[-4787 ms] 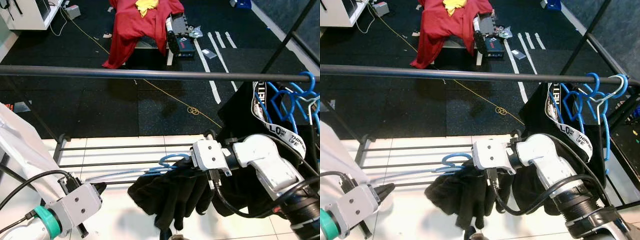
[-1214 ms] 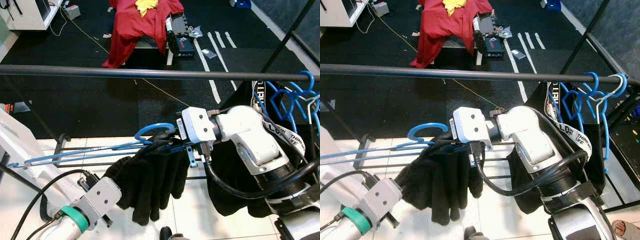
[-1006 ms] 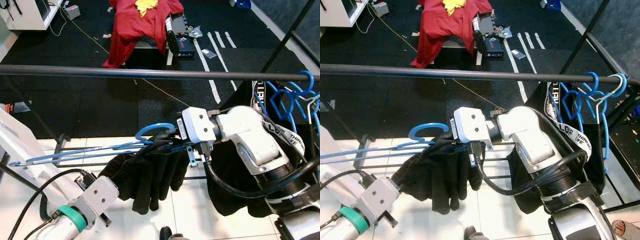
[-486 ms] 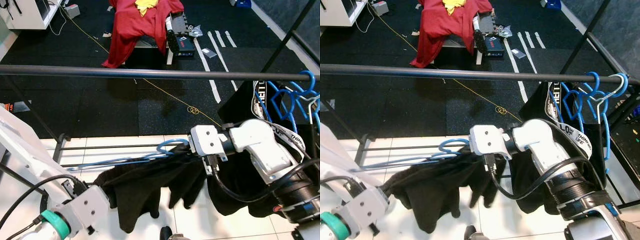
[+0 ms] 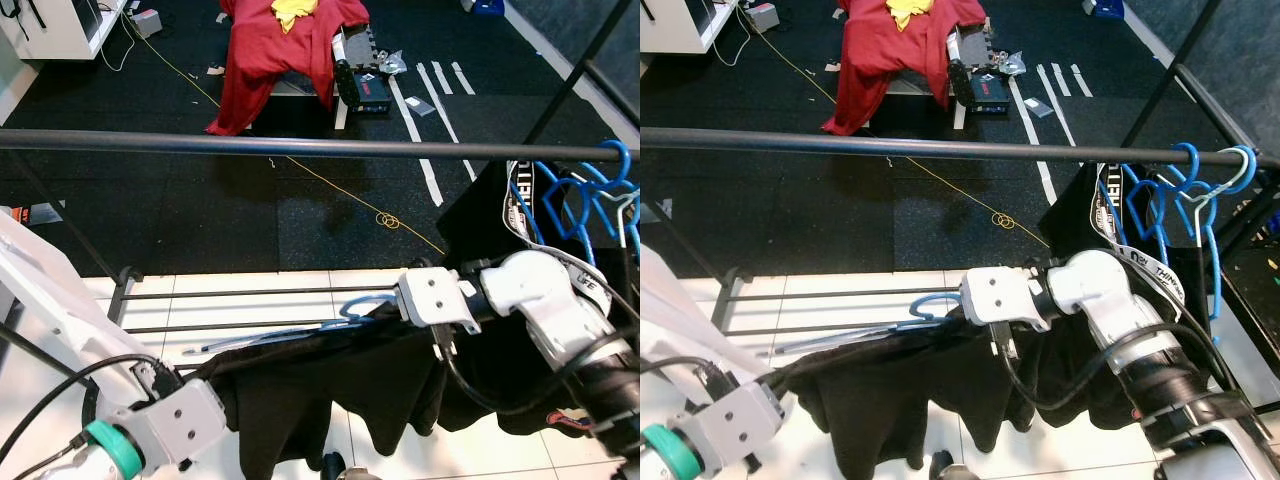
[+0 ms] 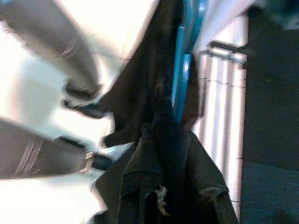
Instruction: Hang hanger
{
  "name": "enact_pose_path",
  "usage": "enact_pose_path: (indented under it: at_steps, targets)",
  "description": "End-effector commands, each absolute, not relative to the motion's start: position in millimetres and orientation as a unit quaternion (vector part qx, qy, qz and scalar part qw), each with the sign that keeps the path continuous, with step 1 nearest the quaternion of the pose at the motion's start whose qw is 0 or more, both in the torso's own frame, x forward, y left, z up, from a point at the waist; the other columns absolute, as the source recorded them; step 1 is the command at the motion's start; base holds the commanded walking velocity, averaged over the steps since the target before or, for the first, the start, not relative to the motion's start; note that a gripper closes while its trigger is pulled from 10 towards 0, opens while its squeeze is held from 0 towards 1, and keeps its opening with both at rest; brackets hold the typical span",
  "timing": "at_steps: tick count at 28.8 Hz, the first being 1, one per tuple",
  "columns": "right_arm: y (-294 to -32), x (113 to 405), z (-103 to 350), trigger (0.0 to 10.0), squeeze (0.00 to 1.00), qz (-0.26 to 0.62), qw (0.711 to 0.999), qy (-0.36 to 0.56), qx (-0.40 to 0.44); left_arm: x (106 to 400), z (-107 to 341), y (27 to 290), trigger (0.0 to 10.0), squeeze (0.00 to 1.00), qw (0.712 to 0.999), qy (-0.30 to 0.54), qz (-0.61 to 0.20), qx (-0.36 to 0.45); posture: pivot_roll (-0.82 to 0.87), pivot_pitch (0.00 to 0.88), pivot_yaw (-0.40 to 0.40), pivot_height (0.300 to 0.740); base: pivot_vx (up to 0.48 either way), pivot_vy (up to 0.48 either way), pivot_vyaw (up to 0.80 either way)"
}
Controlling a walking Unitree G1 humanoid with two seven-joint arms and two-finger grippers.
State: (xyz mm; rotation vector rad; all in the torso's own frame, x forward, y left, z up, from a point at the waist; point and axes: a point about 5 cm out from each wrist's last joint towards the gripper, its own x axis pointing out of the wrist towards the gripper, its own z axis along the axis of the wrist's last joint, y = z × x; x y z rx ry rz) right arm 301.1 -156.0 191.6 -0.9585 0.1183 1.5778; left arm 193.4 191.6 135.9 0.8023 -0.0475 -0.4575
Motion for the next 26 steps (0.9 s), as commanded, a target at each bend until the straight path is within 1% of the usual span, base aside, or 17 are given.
enact_pose_path:
  at_steps: [1,3,5,8,13,14,18,20,22,23,25,26]
  targets:
    - [-169.2,292.5,181.5,0.0,0.0,0.695,0.573,0.098,-0.423,193.6,132.9,203.4,10.0,0.0,0.896,-0.007,-0.19,0.401,-0.02,0.189,-0.008,0.74,0.0,0.0,0.0]
    - [-170.6,290.8,180.0,0.0,0.0,0.699,0.567,0.102,-0.424,193.7,133.2,203.3,10.0,0.0,0.896,-0.008,-0.19,0.402,-0.02,0.189,-0.008,0.74,0.0,0.0,0.0]
    - [-180.3,286.5,179.0,0.0,0.0,0.704,0.553,0.121,-0.43,192.6,134.7,203.5,10.0,0.0,0.89,-0.015,-0.192,0.414,-0.02,0.189,-0.009,0.74,0.0,0.0,0.0]
    - [-192.9,284.2,178.1,0.0,0.0,0.699,0.544,0.143,-0.442,191.5,135.7,204.7,10.0,0.0,0.885,-0.02,-0.191,0.425,-0.03,0.189,-0.012,0.74,0.0,0.0,0.0]
    - [-195.9,285.4,178.2,0.0,0.0,0.694,0.548,0.146,-0.444,191.5,135.3,204.7,10.0,0.0,0.885,-0.02,-0.191,0.425,-0.03,0.189,-0.012,0.74,0.0,0.0,0.0]
    - [-197.8,288.0,178.8,0.0,0.0,0.686,0.557,0.147,-0.445,191.6,134.5,203.8,10.0,0.0,0.882,-0.021,-0.195,0.429,-0.04,0.183,-0.005,0.74,0.0,0.0,0.0]
    - [-199.8,288.4,177.6,0.0,0.0,0.681,0.56,0.154,-0.446,192.8,135.6,203.3,10.0,0.0,0.879,-0.027,-0.194,0.435,-0.04,0.182,0.0,0.74,0.0,0.0,0.0]
    - [-209.9,286.2,171.6,0.0,0.0,0.675,0.551,0.181,-0.456,195.0,138.2,209.2,10.0,0.0,0.862,-0.034,-0.183,0.472,-0.03,0.184,0.002,0.74,0.0,0.0,0.0]
    - [-214.1,286.1,169.3,0.0,0.0,0.669,0.552,0.189,-0.46,195.3,140.4,212.7,10.0,0.0,0.857,-0.038,-0.172,0.485,-0.03,0.186,0.001,0.74,0.0,0.0,0.0]
    - [-217.3,286.7,168.1,0.0,0.0,0.663,0.559,0.193,-0.46,195.3,144.4,215.8,10.0,0.0,0.849,-0.048,-0.156,0.503,-0.03,0.188,0.001,0.74,0.0,0.0,0.0]
    - [-217.3,286.7,168.1,0.0,0.0,0.663,0.559,0.193,-0.46,195.3,144.4,215.8,10.0,0.0,0.849,-0.048,-0.156,0.503,-0.03,0.188,0.001,0.74,0.0,0.0,0.0]
    - [-220.4,288.1,167.6,0.0,0.0,0.654,0.572,0.196,-0.455,195.2,151.7,219.1,10.0,0.0,0.83,-0.066,-0.133,0.538,-0.03,0.191,0.0,0.74,0.0,0.0,0.0]
